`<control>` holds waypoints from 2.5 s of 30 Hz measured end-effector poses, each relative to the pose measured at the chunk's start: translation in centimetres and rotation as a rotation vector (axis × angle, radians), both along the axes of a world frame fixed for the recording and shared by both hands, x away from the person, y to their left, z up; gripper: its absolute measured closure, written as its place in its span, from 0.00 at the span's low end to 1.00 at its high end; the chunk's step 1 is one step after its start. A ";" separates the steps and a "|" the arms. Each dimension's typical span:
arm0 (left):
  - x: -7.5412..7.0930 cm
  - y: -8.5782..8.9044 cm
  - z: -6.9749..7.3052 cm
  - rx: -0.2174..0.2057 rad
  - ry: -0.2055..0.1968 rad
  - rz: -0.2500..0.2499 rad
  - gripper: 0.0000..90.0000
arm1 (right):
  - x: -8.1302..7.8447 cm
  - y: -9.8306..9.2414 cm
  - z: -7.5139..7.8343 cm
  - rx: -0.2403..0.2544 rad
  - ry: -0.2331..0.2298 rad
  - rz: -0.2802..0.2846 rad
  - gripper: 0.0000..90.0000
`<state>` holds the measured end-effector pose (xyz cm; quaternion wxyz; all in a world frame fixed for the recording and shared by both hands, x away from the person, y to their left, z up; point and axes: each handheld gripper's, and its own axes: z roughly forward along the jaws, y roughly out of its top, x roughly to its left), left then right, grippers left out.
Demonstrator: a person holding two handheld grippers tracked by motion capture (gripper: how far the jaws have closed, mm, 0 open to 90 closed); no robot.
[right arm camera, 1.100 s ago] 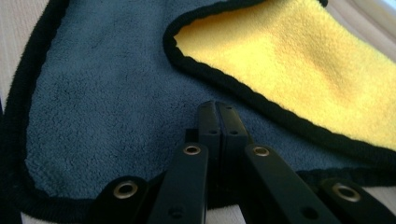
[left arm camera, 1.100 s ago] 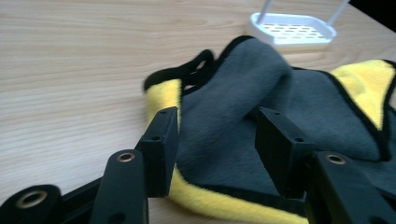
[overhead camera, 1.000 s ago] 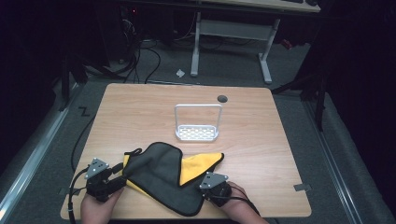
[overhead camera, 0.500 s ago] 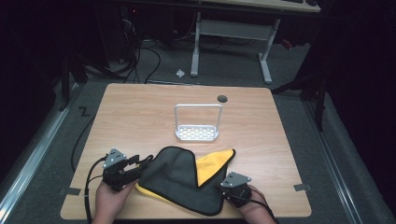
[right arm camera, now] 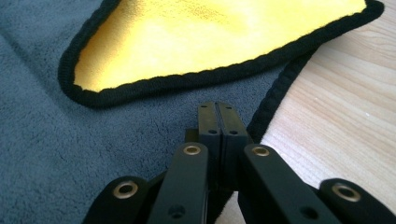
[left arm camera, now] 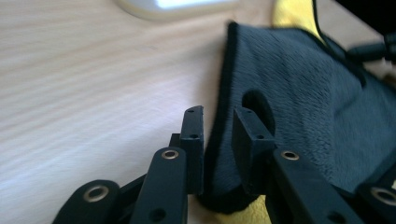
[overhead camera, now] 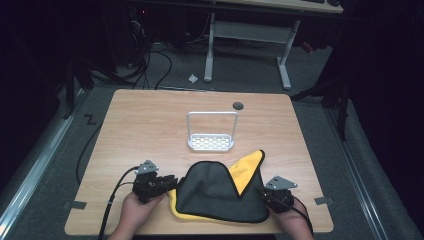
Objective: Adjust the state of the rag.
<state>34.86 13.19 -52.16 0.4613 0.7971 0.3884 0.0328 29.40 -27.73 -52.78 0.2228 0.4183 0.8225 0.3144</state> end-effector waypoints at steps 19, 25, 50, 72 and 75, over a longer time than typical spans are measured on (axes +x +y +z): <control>-2.4 -3.7 -1.0 0.235 -0.124 -0.053 0.95 | 0.9 0.4 0.0 -0.002 0.001 0.005 1.00; -1.6 -1.1 -0.9 0.234 -0.100 0.025 0.96 | 1.1 0.4 0.0 -0.013 -0.003 0.006 1.00; -4.4 3.1 0.3 0.185 -0.061 0.092 0.86 | 4.4 0.0 0.1 -0.050 -0.022 -0.037 1.00; 5.3 -6.9 0.3 0.283 0.038 -0.074 0.98 | 2.6 -1.2 0.0 -0.058 -0.035 -0.047 1.00; 5.3 -6.5 0.2 0.271 0.031 -0.054 1.00 | 2.7 -1.2 0.0 -0.060 -0.034 -0.043 1.00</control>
